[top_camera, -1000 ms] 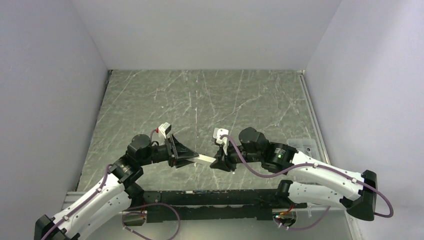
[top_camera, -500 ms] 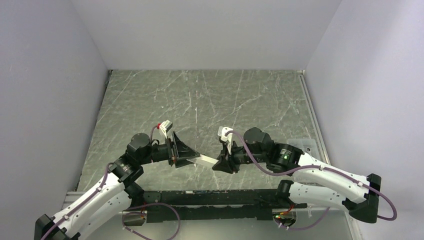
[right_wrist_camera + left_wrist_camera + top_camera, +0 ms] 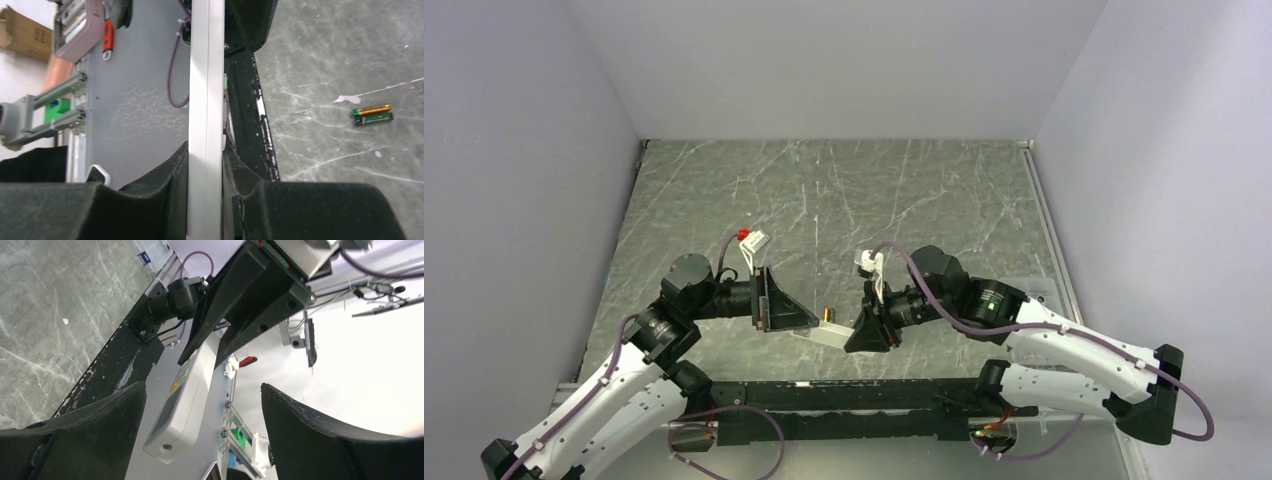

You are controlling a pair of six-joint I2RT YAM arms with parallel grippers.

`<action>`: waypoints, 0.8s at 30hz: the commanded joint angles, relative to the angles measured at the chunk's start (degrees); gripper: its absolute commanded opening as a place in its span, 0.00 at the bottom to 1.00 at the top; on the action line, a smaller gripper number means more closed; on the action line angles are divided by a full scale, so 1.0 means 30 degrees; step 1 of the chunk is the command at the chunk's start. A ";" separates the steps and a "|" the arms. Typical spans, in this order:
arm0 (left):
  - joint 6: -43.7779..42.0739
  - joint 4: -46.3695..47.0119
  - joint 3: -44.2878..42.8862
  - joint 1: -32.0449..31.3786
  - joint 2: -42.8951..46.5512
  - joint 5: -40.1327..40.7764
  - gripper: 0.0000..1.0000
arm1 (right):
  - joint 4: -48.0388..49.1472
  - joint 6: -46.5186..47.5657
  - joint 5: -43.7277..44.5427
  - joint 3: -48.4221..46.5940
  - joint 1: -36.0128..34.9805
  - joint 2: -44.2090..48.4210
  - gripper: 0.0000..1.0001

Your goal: Load the batteries into the remote control

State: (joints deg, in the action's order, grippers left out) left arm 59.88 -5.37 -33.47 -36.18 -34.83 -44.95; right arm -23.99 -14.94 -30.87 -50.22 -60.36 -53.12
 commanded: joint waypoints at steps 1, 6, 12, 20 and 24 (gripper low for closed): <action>-0.2290 -0.1086 -0.0891 0.0078 -0.0191 -0.1830 0.89 | 0.1328 -0.1887 -0.2912 -0.0765 0.0825 -0.0279 0.00; -0.3076 -0.1424 -0.1143 0.0078 -0.0164 -0.2527 0.86 | 0.3661 -0.3865 -0.6279 0.0132 0.2494 -0.0038 0.00; -0.2810 -0.0445 -0.0426 0.0079 -0.0470 -0.2864 0.81 | 0.4417 -0.5013 -0.8149 0.0542 0.3487 -0.0557 0.00; -0.2907 -0.0238 -0.0355 0.0055 -0.0820 -0.2726 0.75 | 0.7024 -0.7315 -0.9655 0.1746 0.3683 -0.1674 0.00; -0.2910 -0.0576 -0.0453 0.0051 -0.0671 -0.2231 0.70 | 0.8397 -0.8235 -0.9908 0.2478 0.3770 -0.1716 0.00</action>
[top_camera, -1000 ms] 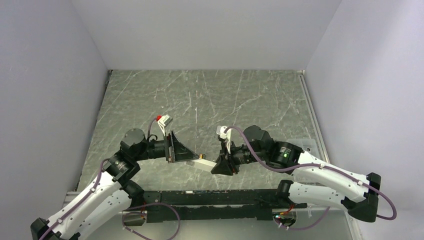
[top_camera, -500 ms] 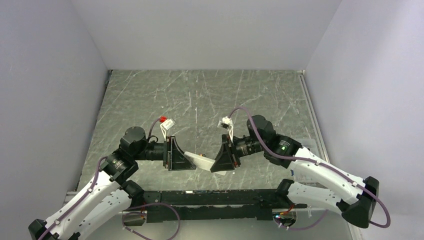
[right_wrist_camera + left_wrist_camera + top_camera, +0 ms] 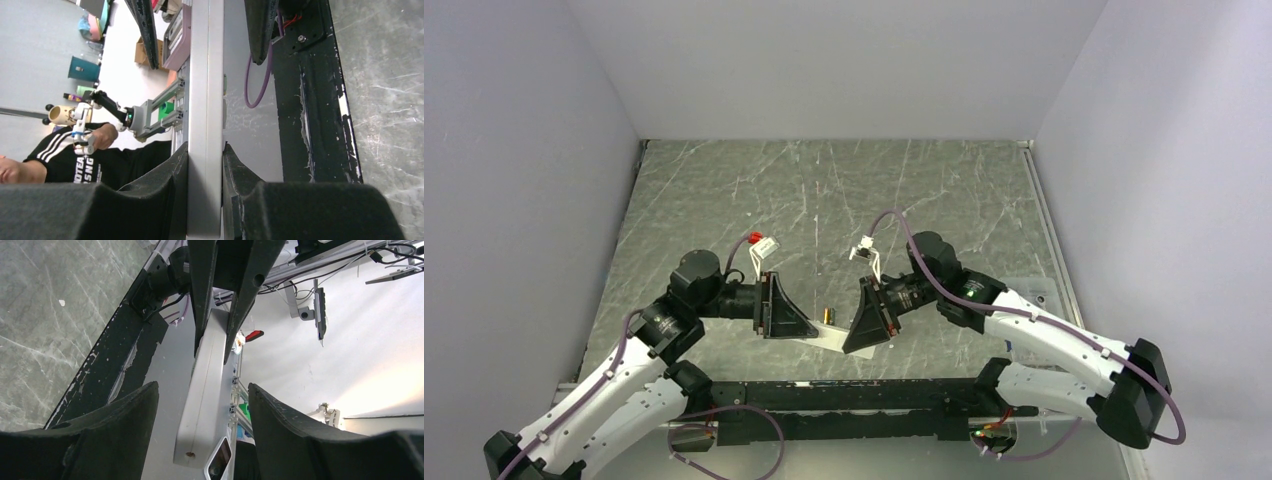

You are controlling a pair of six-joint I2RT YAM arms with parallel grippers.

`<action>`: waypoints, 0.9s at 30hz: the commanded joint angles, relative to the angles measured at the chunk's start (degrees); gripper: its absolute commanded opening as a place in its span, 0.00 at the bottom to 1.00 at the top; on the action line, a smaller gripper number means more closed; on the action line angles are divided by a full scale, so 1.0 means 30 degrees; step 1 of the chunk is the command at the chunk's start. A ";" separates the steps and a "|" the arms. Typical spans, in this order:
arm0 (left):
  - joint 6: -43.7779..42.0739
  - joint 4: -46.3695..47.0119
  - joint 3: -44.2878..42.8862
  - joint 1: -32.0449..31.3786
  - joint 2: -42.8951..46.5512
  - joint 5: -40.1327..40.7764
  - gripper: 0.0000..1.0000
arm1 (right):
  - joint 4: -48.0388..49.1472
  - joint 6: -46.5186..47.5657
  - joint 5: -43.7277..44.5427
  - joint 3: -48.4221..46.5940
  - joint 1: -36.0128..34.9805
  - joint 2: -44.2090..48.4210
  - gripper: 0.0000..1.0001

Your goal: Load the batteries into the remote control

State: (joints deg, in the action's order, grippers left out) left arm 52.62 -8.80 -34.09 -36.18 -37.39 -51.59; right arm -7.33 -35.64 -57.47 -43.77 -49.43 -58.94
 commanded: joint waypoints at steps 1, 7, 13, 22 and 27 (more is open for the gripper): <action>-0.0449 0.0593 -0.0226 0.0050 0.0215 -0.0002 0.69 | 0.3157 -0.1510 -0.1077 0.0557 0.0169 0.0222 0.00; -0.0345 0.0714 0.0222 0.0062 0.0303 0.0114 0.64 | 0.5155 -0.2940 -0.1145 0.1336 0.0355 0.0034 0.00; -0.0234 0.1075 0.0298 0.0069 0.0213 -0.0089 0.57 | 0.6123 -0.3656 -0.1319 0.1552 0.0508 -0.0074 0.00; -0.0071 0.1487 0.0276 0.0050 0.0130 -0.0290 0.49 | 0.6164 -0.3740 -0.1292 0.1748 0.0509 -0.0326 0.00; -0.0106 0.1513 0.0288 0.0081 0.0092 -0.0271 0.44 | 0.6799 -0.4111 -0.1255 0.1970 0.0510 -0.0534 0.00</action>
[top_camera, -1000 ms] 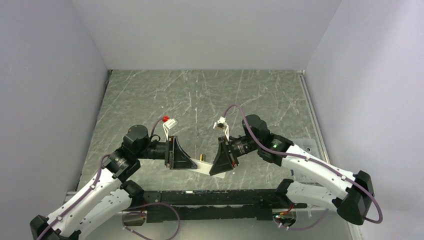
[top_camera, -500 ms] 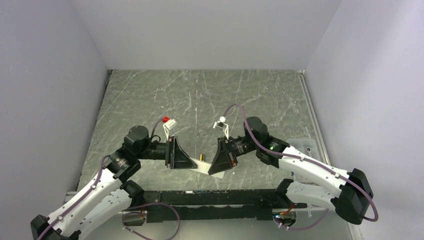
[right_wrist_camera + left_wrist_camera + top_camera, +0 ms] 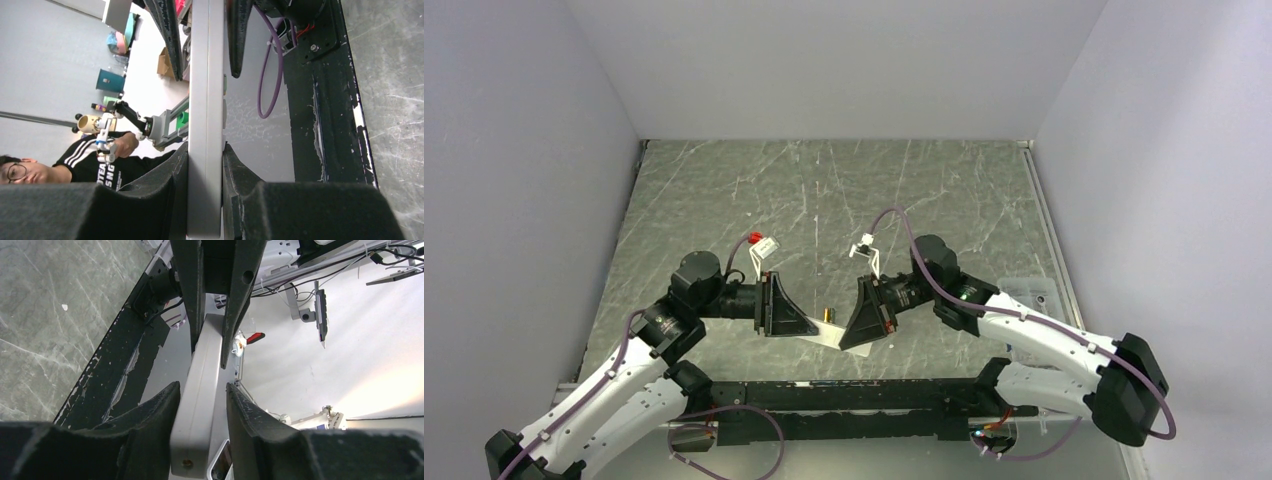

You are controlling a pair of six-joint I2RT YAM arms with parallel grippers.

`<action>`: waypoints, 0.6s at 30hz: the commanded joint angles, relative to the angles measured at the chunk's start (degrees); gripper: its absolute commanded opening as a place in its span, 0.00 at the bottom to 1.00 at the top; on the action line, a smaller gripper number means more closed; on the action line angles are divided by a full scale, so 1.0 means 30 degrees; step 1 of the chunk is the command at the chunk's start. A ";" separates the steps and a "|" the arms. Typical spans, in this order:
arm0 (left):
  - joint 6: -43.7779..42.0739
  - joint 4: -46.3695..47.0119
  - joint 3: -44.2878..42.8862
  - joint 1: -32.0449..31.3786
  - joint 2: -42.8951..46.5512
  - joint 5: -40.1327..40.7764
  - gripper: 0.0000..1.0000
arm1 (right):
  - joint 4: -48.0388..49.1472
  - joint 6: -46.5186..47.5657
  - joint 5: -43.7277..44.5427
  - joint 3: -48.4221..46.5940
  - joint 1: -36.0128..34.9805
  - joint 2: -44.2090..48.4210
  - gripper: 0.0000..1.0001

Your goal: Load the batteries into the remote control

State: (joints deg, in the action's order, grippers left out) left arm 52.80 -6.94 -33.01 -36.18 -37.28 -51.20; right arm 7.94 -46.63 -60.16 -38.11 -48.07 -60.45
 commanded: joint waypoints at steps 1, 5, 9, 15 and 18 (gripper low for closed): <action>-0.0126 0.0957 -0.0044 0.0054 0.0062 -0.0428 0.43 | 0.1877 -0.0554 -0.0387 0.0124 0.0058 -0.0077 0.00; -0.0065 0.1024 0.0044 0.0050 0.0169 -0.0537 0.40 | 0.2302 -0.0805 -0.0366 0.0205 0.0087 -0.0239 0.00; 0.0018 0.1092 0.0117 0.0051 0.0301 -0.0566 0.37 | 0.2585 -0.0946 -0.0394 0.0272 0.0109 -0.0334 0.00; 0.0155 0.1298 0.0297 0.0051 0.0495 -0.0590 0.12 | 0.2825 -0.1111 -0.0380 0.0466 0.0189 -0.0319 0.00; 0.0037 0.1023 0.0228 0.0050 0.0701 -0.0397 0.00 | 0.2683 -0.1062 -0.0218 0.0598 0.0302 -0.0275 0.00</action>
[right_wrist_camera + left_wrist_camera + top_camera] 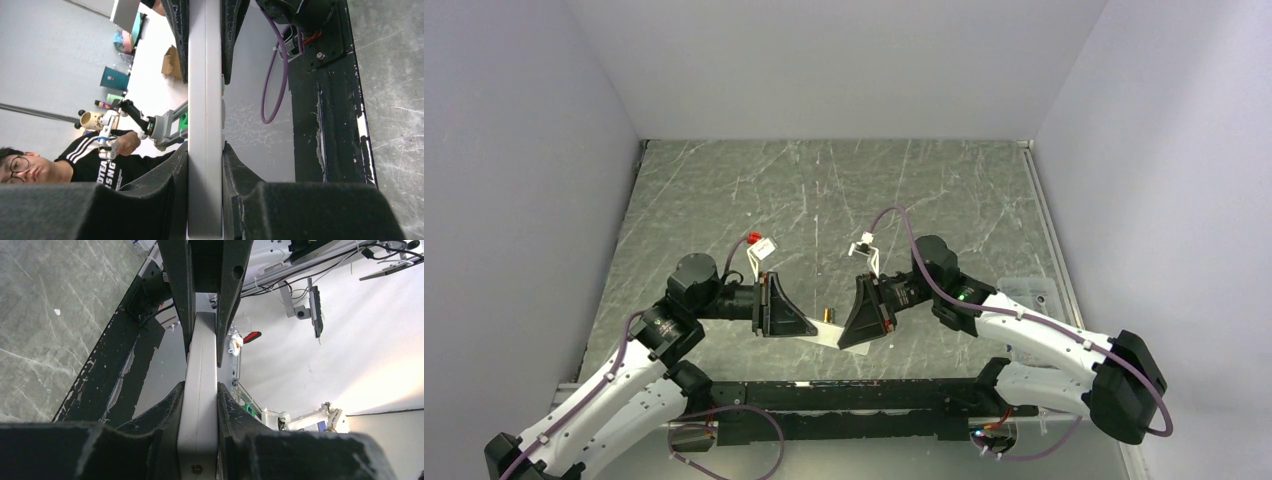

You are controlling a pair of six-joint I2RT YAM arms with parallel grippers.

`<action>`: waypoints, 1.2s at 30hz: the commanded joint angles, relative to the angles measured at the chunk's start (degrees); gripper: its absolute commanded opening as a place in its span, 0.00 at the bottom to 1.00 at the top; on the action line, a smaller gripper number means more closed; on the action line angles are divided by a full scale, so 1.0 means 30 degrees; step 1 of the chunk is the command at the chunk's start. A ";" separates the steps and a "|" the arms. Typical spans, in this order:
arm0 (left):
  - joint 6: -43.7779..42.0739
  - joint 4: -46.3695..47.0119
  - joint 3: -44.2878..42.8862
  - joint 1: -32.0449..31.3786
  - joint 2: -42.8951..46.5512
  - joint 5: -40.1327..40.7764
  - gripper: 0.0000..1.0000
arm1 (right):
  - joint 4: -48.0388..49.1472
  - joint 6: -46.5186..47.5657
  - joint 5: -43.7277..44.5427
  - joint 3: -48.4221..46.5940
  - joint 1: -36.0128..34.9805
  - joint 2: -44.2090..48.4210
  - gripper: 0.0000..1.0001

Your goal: Load the batteries into the remote control

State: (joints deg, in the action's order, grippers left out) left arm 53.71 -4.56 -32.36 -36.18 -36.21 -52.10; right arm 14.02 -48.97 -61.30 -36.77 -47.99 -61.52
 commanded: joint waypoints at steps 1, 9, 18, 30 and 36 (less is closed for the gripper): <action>-0.0321 0.0116 0.0002 0.0050 0.0516 0.0018 0.00 | 0.0523 -0.0225 0.0251 0.0158 0.0312 0.0092 0.02; -0.0269 -0.1431 0.0063 0.0052 0.1552 0.2377 0.00 | -0.0273 0.0280 0.0753 0.0572 0.0886 0.0460 0.30; 0.0184 -0.2353 0.0466 0.0072 0.2343 0.4910 0.00 | -0.2826 0.2257 0.1800 0.0409 0.1003 0.1531 0.65; 0.0678 -0.3175 0.0396 0.0052 0.3394 0.6699 0.00 | -0.7847 0.3122 0.8541 0.0414 0.1144 0.4841 0.70; 0.1523 -0.2233 0.1258 0.0062 0.3981 0.7131 0.00 | -0.6895 0.1773 1.0239 0.1623 0.1142 0.6454 0.68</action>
State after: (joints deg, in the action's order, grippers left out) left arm 55.86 -14.92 -30.48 -36.18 -25.41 -32.47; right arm -7.70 -41.28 -36.27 -33.95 -44.69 -44.47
